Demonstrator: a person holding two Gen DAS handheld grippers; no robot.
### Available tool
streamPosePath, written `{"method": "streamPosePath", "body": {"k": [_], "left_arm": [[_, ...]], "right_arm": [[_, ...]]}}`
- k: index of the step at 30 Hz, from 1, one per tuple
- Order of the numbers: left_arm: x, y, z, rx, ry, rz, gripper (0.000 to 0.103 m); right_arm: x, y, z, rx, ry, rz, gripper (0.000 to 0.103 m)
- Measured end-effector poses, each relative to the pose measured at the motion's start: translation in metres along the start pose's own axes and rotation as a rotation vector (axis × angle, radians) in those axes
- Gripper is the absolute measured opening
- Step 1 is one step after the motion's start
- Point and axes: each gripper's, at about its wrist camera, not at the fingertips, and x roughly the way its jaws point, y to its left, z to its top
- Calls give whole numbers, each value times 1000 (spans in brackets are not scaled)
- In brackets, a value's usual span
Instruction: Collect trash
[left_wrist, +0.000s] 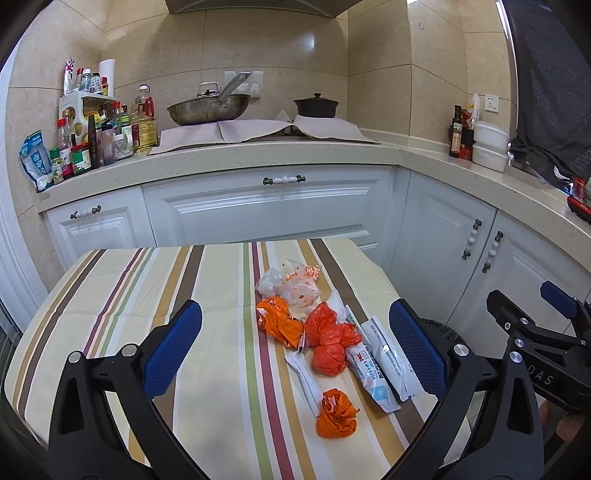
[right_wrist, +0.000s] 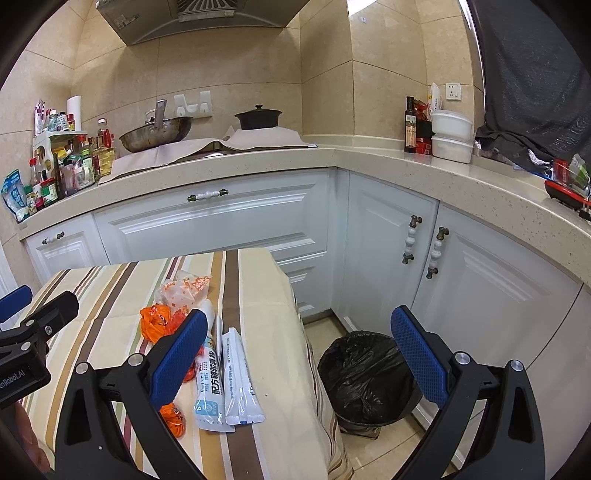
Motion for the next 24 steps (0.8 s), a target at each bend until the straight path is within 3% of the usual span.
{"method": "streamPosePath", "body": {"k": [24], "left_arm": [[4, -2, -7, 1, 3, -7, 99]], "right_arm": [[0, -3, -3, 0, -4, -2, 97]]}}
